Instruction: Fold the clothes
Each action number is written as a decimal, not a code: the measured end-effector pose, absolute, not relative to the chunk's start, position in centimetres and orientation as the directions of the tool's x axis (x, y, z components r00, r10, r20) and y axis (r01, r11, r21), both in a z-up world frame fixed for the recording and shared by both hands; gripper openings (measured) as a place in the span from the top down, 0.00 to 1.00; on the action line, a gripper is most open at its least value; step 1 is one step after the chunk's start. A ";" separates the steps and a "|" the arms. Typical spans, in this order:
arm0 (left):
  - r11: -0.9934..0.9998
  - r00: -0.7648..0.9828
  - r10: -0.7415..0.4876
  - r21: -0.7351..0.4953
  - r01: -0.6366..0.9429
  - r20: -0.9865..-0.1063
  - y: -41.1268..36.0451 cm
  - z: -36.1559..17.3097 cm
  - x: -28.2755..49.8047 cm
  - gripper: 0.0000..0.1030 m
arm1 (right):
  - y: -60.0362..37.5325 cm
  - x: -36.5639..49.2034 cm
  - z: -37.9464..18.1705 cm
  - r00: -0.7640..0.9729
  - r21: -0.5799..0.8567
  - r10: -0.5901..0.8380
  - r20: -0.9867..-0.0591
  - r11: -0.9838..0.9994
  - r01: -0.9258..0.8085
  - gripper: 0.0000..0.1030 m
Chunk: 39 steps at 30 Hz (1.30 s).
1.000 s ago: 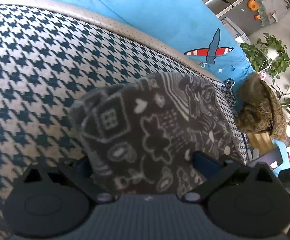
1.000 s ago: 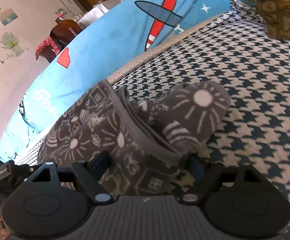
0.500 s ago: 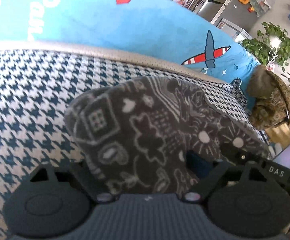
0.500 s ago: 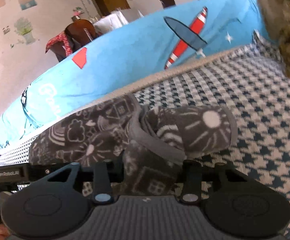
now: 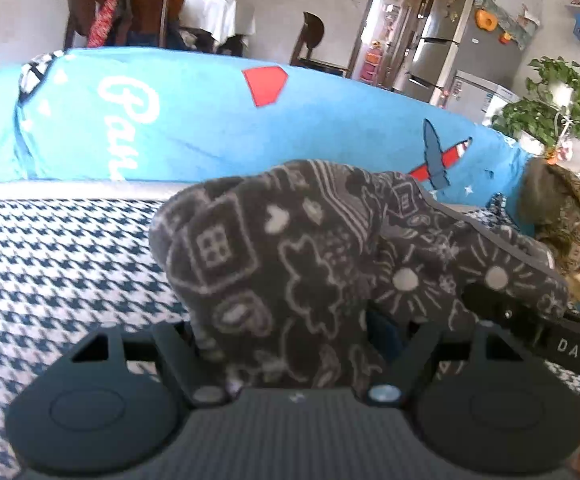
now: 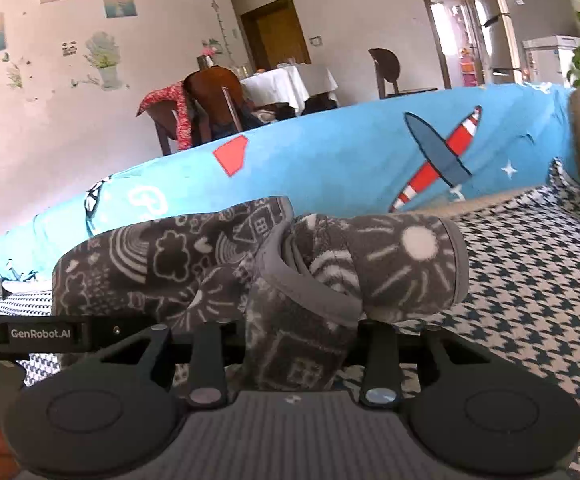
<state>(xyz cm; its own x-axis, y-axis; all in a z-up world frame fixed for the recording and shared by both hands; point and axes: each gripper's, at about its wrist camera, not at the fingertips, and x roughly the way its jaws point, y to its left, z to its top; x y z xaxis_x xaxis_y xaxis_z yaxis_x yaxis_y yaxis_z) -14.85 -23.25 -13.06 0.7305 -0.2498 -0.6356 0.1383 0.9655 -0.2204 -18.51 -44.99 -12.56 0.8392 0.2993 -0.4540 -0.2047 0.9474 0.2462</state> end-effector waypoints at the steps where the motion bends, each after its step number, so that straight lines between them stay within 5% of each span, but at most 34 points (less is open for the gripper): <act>1: 0.968 0.733 -0.238 -0.214 0.128 -0.637 -22.9 -12.9 -15.0 0.27 | -44.6 -18.4 -12.5 0.838 0.243 0.301 -0.455 0.947 -0.209 0.65; 39: 0.994 0.785 -0.040 -0.106 -0.033 -0.619 -16.0 -11.1 -19.5 0.27 | -36.5 -18.5 -12.1 0.794 0.206 0.424 -0.435 0.906 -0.371 0.65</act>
